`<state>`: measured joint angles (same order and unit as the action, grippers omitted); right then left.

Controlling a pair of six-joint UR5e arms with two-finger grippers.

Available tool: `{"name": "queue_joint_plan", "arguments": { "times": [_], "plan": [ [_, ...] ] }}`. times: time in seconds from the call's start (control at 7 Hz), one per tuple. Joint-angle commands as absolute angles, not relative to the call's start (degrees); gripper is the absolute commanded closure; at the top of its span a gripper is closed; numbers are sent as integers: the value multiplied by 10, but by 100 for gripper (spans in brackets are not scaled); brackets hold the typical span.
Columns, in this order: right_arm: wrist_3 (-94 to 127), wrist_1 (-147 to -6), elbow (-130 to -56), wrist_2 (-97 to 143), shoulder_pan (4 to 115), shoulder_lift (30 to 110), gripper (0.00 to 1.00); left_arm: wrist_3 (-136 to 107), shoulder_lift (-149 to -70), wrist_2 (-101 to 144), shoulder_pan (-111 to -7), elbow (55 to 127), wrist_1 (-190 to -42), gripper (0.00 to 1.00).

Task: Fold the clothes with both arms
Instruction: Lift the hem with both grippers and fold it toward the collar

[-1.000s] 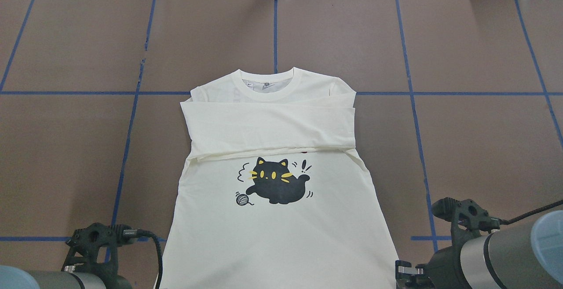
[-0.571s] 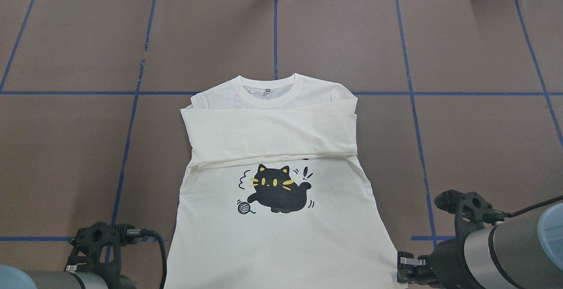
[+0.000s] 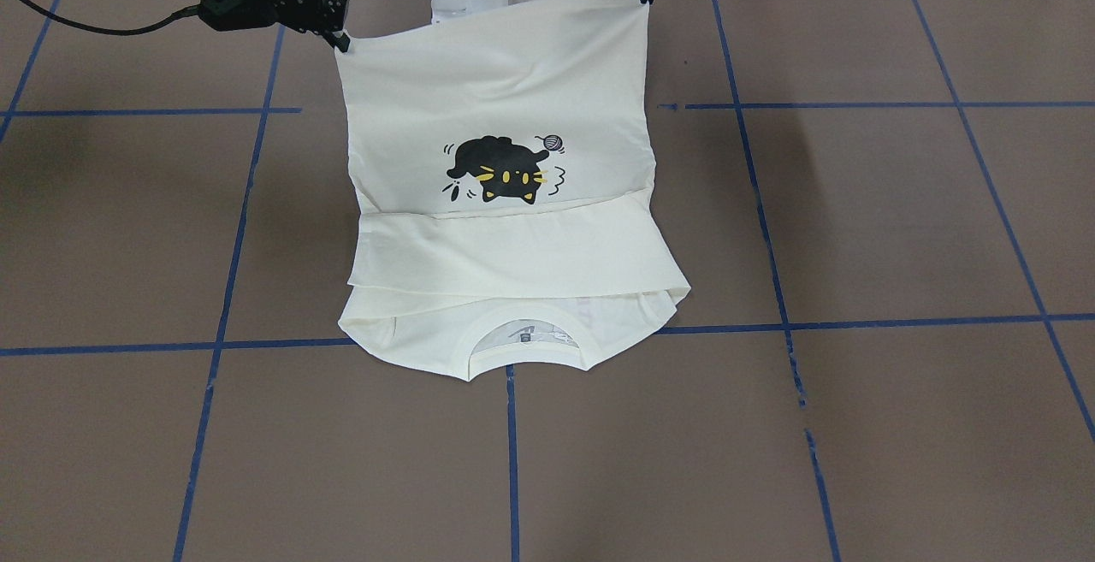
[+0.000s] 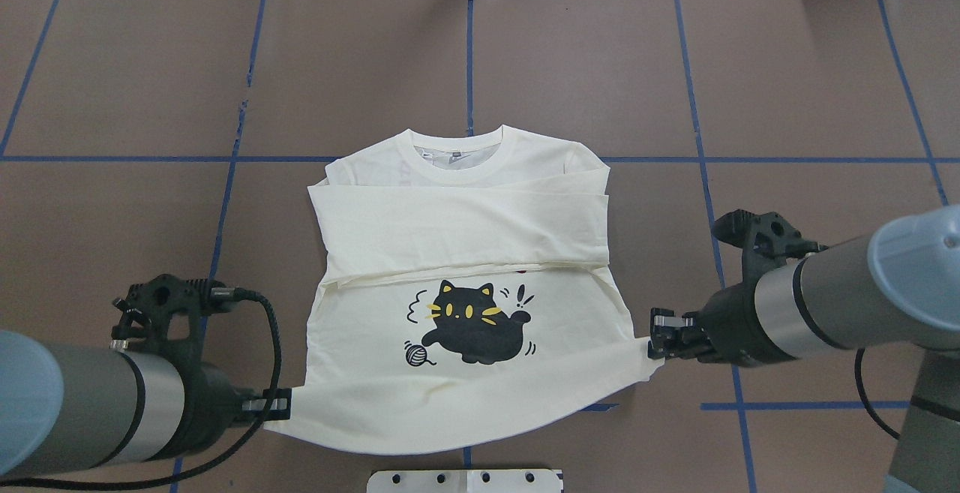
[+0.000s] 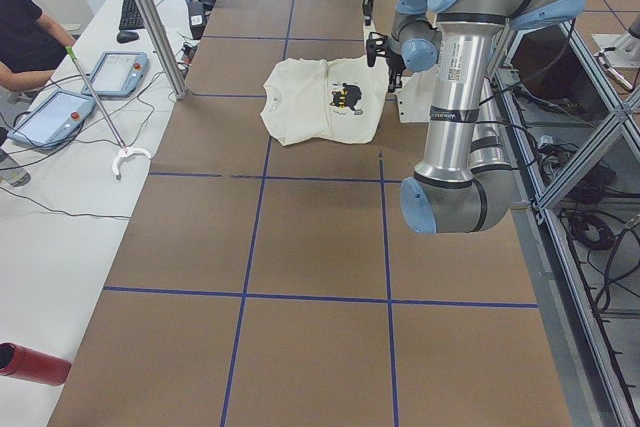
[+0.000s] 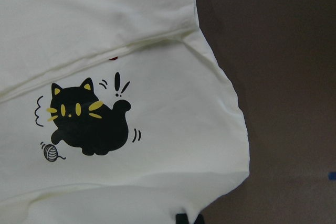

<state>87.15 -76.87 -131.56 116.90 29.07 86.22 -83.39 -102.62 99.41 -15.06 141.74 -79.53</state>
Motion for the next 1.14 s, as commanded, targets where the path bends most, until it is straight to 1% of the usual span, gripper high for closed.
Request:
{"name": "queue_joint_plan", "arguments": {
  "times": [0.0,0.14,0.29,0.71,1.0],
  "plan": [
    [813,-766,-1257,1204,377,828,100,-806,-1058,1010,-211,1351,-797,100],
    [803,-766,-1235,1203,393,805,100,-788,-1069,1010,-234,1322,-798,100],
    [802,-766,-1217,1203,402,786,100,-767,-1070,1011,-259,1309,-799,100],
    [783,-768,-1196,1203,441,769,100,-744,-1082,1039,-325,1300,-797,100],
    [782,-768,-1122,1204,456,703,100,-743,-1127,1038,-350,1227,-801,100]
  ]
}}
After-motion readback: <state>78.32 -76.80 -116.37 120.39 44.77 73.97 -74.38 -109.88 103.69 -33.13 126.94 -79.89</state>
